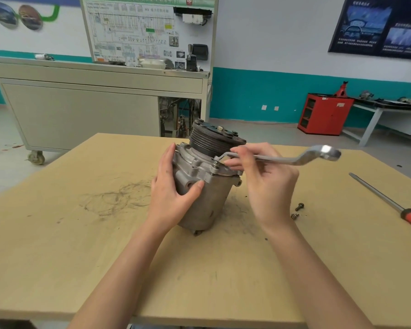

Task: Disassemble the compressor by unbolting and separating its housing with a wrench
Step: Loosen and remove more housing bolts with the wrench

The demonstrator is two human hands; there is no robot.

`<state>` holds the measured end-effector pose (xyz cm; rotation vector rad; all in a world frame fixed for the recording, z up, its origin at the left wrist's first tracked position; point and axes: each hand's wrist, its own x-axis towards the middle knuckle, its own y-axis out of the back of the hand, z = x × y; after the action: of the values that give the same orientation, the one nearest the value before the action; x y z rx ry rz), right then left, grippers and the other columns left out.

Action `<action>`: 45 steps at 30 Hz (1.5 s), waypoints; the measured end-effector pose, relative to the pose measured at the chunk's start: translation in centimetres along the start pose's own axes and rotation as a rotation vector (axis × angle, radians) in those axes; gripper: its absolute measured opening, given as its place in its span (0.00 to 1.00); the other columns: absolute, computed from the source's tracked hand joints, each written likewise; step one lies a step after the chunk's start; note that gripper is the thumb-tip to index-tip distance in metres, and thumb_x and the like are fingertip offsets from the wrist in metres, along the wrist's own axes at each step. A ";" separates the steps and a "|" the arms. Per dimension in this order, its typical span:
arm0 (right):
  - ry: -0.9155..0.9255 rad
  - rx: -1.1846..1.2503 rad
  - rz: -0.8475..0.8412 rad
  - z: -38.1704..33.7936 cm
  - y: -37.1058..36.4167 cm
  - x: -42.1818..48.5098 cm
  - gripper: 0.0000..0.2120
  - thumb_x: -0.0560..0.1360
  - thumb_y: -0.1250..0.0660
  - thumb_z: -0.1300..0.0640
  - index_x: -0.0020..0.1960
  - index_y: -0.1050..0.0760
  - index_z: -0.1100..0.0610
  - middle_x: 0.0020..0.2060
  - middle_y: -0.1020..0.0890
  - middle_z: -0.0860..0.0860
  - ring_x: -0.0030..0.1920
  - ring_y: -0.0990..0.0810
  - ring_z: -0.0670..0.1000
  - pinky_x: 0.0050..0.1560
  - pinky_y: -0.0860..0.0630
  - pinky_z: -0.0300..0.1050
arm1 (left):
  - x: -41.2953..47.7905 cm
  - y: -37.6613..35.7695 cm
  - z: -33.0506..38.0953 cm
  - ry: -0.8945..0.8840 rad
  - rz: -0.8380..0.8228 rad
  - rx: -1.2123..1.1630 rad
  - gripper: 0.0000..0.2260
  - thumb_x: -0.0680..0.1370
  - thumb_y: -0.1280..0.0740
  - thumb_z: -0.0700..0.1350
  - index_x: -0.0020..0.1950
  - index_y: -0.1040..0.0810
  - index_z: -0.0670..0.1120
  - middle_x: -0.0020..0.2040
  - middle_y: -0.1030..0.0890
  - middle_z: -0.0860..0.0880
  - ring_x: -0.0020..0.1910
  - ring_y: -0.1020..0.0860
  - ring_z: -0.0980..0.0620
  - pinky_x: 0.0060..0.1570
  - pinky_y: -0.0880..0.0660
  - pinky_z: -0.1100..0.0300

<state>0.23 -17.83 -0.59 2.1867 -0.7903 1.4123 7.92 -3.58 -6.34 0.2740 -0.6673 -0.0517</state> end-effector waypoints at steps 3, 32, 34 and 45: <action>0.183 -0.126 -0.067 0.0 -0.1 -0.6 0.15 0.77 0.37 0.56 0.43 0.21 0.67 0.36 0.18 0.57 0.37 0.17 0.50 0.36 0.21 0.46 | 0.0 0.0 0.1 0.002 -0.005 -0.001 0.40 0.67 0.36 0.62 0.76 0.46 0.56 0.75 0.37 0.53 0.73 0.37 0.54 0.70 0.39 0.41; -0.280 0.372 0.039 1.4 -0.5 -1.5 0.08 0.80 0.40 0.57 0.44 0.24 0.57 0.39 0.16 0.49 0.39 0.16 0.50 0.42 0.20 0.41 | 0.0 0.0 0.1 0.013 -0.010 -0.012 0.39 0.67 0.35 0.62 0.75 0.46 0.58 0.75 0.37 0.53 0.73 0.36 0.53 0.70 0.38 0.41; -0.632 0.680 0.059 2.5 -0.1 -0.3 0.12 0.81 0.43 0.60 0.44 0.25 0.60 0.39 0.15 0.53 0.39 0.15 0.52 0.39 0.20 0.40 | 0.0 0.0 0.1 0.017 -0.008 -0.010 0.40 0.67 0.35 0.62 0.76 0.46 0.57 0.75 0.37 0.53 0.73 0.37 0.53 0.70 0.38 0.42; -0.412 0.330 0.072 1.3 0.0 0.0 0.08 0.79 0.37 0.57 0.44 0.23 0.57 0.36 0.15 0.47 0.37 0.15 0.50 0.38 0.19 0.40 | -0.1 0.1 0.1 0.001 -0.003 -0.014 0.38 0.67 0.36 0.62 0.74 0.47 0.60 0.75 0.37 0.55 0.73 0.37 0.55 0.70 0.39 0.41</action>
<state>1.13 -18.62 -1.07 2.7865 -0.8236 1.2073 7.77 -3.55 -6.27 0.2614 -0.6653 -0.0588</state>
